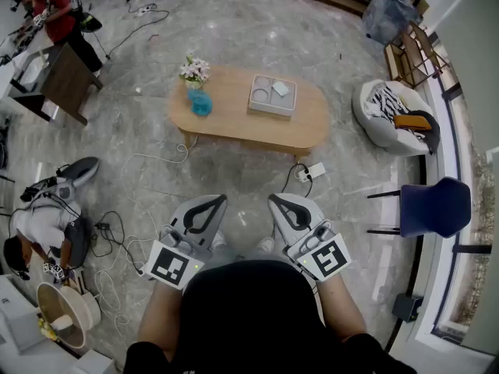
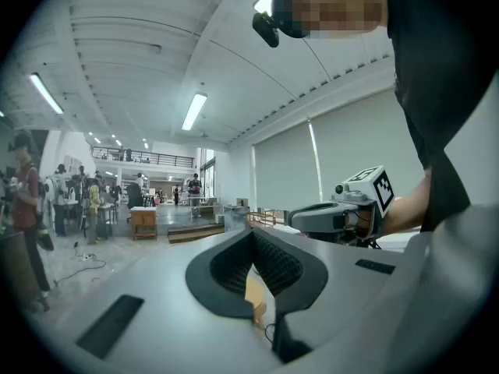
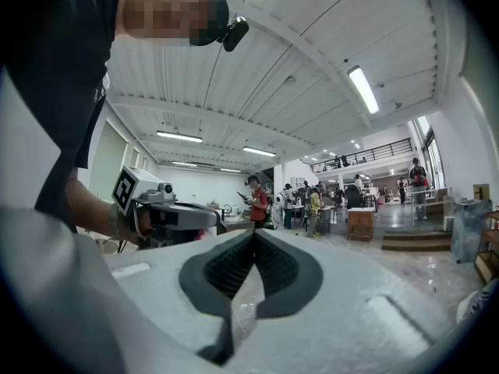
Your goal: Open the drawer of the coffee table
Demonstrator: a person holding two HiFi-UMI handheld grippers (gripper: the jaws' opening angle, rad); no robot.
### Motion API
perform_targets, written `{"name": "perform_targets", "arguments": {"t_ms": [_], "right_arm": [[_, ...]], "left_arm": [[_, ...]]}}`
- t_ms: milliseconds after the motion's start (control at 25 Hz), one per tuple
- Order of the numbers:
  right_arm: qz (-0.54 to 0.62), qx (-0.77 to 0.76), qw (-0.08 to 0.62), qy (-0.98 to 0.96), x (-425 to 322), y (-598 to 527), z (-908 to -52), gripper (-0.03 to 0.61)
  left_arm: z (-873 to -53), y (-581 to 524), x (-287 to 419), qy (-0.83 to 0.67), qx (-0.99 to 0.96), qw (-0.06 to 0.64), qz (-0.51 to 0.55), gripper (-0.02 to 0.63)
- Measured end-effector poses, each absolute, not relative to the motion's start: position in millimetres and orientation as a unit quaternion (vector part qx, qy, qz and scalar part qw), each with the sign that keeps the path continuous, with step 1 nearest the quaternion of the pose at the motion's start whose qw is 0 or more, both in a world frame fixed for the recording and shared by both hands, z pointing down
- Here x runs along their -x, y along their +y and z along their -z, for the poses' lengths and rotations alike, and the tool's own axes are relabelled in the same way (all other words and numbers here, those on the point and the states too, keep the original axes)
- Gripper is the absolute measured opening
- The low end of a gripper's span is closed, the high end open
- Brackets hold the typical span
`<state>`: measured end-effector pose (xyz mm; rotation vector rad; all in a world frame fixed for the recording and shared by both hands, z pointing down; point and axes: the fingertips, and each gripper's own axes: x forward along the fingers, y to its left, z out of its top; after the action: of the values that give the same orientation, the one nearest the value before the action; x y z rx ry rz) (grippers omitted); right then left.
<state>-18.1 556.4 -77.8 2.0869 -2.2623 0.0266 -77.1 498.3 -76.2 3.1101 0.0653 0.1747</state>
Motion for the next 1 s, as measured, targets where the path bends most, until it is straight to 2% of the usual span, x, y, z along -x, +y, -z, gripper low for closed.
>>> {"name": "perform_targets", "arguments": {"t_ms": [640, 1000], "right_arm": [[-0.030, -0.703, 0.005, -0.711, 64.3, 471.4, 65.8, -0.003], [-0.059, -0.707, 0.008, -0.704, 73.3, 441.3, 44.8, -0.003]], "left_arm": [[45.1, 394.0, 154.7, 0.000, -0.997, 0.061, -0.052, 0.011], [23.7, 361.1, 166.4, 0.000, -0.996, 0.069, -0.057, 0.011]]}}
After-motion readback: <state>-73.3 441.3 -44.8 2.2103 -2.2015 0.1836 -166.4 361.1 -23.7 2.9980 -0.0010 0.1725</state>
